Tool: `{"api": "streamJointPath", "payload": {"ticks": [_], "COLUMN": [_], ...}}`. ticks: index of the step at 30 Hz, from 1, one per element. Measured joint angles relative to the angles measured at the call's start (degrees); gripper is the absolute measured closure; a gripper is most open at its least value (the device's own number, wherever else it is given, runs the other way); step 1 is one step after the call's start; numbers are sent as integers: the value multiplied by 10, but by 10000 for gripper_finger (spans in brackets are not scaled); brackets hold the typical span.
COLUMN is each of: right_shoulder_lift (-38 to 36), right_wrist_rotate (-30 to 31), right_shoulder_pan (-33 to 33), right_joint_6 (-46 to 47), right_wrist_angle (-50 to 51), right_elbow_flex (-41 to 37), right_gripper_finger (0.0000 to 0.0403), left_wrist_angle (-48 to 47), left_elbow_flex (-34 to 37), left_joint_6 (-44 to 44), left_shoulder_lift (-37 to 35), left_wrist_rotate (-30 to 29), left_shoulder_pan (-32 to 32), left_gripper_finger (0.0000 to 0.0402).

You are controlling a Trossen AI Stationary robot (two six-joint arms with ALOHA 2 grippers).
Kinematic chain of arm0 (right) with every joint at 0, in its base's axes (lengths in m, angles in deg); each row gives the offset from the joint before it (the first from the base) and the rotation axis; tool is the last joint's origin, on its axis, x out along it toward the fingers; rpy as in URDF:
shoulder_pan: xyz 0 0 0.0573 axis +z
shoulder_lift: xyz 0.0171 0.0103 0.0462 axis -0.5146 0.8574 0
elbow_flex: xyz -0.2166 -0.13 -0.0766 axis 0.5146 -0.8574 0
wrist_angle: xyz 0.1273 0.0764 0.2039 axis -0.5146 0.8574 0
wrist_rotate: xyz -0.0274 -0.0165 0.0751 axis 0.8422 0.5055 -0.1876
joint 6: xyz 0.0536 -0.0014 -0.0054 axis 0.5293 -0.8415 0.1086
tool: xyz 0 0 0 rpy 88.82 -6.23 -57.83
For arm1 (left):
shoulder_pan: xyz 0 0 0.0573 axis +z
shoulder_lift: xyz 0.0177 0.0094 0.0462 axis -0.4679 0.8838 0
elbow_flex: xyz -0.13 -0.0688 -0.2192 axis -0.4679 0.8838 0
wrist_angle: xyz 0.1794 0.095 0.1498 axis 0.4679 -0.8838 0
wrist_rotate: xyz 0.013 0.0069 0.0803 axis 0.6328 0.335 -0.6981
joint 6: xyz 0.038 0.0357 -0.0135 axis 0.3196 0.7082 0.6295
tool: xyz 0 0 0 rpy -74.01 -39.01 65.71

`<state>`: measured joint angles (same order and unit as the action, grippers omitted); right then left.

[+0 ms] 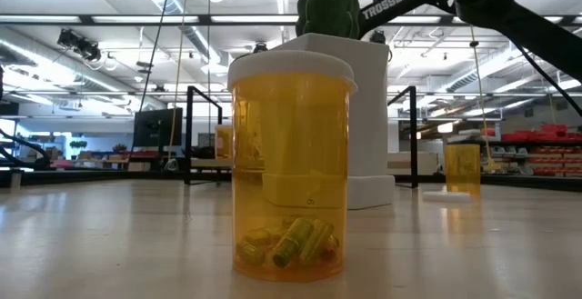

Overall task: Pick and place medicine bottles onto shelf by color
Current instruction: Put the orange medicine bottle on the shelf

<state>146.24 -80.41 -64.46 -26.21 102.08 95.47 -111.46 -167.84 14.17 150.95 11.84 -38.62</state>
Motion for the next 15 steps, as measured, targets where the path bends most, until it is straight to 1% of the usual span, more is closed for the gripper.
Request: {"api": "streamJointPath", "payload": {"ticks": [5,15], "right_shoulder_lift": [0,0], "right_wrist_rotate": [2,3], "right_shoulder_pan": [-3,-3], "right_joint_6": [8,56], "right_wrist_angle": [24,135], "right_elbow_flex": [38,135], "right_gripper_finger": [31,31], "left_wrist_angle": [0,1], "left_elbow_flex": [0,0], "left_joint_6": [0,1], "left_shoulder_lift": [0,0], "left_wrist_rotate": [0,0], "left_shoulder_pan": [0,0], "left_gripper_finger": [109,109]}}
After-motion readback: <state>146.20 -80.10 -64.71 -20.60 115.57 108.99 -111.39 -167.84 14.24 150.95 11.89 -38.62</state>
